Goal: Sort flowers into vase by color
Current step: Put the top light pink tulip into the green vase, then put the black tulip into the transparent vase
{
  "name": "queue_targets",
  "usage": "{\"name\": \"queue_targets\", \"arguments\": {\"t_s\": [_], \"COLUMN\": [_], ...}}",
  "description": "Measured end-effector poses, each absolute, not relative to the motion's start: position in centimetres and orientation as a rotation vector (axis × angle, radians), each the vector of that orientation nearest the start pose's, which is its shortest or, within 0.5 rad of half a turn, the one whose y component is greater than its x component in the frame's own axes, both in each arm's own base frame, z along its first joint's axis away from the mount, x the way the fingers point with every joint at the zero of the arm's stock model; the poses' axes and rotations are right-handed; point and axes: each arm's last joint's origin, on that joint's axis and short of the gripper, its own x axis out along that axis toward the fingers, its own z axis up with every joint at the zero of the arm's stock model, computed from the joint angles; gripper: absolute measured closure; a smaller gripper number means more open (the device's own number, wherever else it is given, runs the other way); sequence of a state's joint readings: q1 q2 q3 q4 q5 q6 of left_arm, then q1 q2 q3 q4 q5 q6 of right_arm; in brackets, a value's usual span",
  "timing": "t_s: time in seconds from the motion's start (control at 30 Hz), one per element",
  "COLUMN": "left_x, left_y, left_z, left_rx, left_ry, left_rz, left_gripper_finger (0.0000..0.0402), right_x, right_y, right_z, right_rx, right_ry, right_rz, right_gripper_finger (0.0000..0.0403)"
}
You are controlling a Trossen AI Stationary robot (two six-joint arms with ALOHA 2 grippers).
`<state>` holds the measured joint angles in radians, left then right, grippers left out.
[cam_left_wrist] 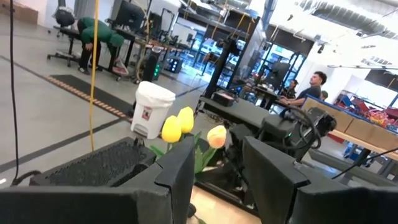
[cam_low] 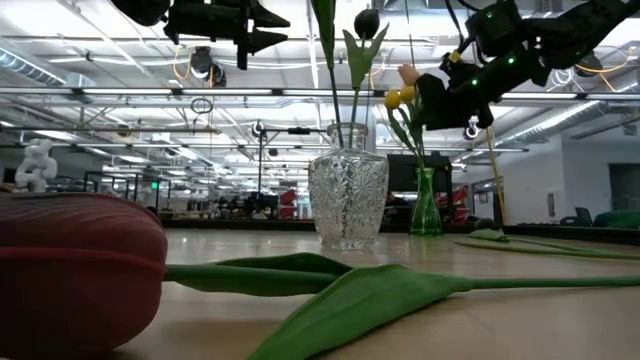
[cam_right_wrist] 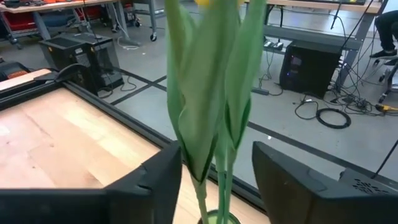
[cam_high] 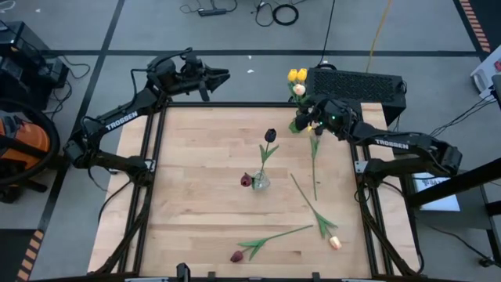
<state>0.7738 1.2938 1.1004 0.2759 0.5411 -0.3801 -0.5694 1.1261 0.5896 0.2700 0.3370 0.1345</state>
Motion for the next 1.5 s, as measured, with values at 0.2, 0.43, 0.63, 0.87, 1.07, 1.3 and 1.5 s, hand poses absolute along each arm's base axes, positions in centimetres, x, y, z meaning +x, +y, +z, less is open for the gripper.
{"name": "queue_targets", "arguments": {"t_s": [0.2, 0.43, 0.63, 0.87, 1.07, 1.3, 1.5], "left_x": [21.9, 21.9, 21.9, 21.9, 21.9, 21.9, 21.9], "left_y": [19.4, 19.4, 19.4, 19.4, 19.4, 19.4, 19.4], "left_z": [37.2, 37.2, 37.2, 37.2, 37.2, 37.2, 37.2], "left_rx": [-0.359, -0.359, -0.358, -0.357, -0.357, -0.357, -0.358], "left_ry": [-0.067, -0.067, -0.068, -0.068, -0.068, -0.068, -0.067], "left_rz": [0.225, 0.225, 0.225, 0.225, 0.225, 0.225, 0.225], "left_gripper_finger": [0.0258, 0.0258, 0.0258, 0.0258, 0.0258, 0.0258, 0.0258], "right_x": [18.1, 16.0, 14.1, 12.2, 11.3, 13.0, 15.6], "right_y": [-12.7, -11.3, -10.1, -8.9, -8.1, -8.9, -10.3], "right_z": [25.8, 27.5, 28.3, 29.7, 29.1, 25.5, 22.8], "right_rx": [0.154, 0.200, 0.262, 0.461, 0.755, 0.987, 1.010], "right_ry": [0.193, 0.127, 0.113, 0.360, 0.591, 0.777, 0.885], "right_rz": [-0.919, -0.917, -0.923, -0.989, -1.065, -1.132, -1.155], "right_gripper_finger": [0.0180, 0.0161, 0.0174, 0.0188, 0.0198, 0.0210, 0.0211]}}
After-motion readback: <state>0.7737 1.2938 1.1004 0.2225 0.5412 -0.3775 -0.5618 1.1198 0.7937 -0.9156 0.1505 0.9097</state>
